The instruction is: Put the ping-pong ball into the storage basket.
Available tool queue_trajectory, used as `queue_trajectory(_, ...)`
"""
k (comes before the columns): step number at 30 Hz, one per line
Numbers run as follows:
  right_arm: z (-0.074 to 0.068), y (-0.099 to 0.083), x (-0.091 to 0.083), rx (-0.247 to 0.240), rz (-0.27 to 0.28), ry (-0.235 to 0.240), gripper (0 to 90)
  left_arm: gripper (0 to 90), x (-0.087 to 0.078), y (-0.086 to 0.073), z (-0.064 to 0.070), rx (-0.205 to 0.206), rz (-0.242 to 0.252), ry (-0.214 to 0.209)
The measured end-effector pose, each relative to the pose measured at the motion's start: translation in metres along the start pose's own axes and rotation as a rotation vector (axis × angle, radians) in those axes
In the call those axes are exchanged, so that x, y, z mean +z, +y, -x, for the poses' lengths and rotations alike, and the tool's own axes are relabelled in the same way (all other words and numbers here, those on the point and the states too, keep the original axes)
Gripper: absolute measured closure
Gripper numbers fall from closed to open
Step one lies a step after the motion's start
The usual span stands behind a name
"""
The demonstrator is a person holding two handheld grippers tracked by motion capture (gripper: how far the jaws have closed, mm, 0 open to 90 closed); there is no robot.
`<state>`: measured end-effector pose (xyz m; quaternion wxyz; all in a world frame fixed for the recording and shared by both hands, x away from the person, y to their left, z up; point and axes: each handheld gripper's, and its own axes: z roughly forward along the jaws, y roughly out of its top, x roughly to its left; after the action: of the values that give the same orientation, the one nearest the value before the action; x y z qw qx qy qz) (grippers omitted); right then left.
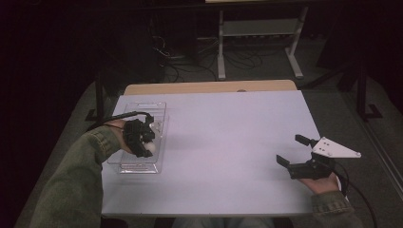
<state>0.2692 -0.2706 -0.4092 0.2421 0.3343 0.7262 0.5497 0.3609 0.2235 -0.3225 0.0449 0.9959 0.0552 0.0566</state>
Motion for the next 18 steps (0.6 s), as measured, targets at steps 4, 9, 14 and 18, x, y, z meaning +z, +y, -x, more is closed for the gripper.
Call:
queue_trajectory(4, 0.000, 0.000, 0.000, 0.000, 0.000, -0.001, 0.0, 50.8, 0.004, -0.002, -0.001, -0.006, 0.001, -0.005)
queue_trajectory(9, 0.000, 0.000, 0.000, 0.000, -0.002, -0.002, 0.0, 50.8, 0.011, -0.002, -0.003, -0.008, -0.006, -0.012)
queue_trajectory(14, 0.000, -0.001, 0.000, -0.001, -0.007, -0.003, 0.0, 50.8, 0.017, -0.001, -0.004, -0.007, -0.016, -0.018)
queue_trajectory(18, 0.000, -0.001, 0.000, -0.005, -0.009, -0.002, 0.0, 50.7, 0.020, -0.001, -0.005, -0.012, -0.019, -0.019)
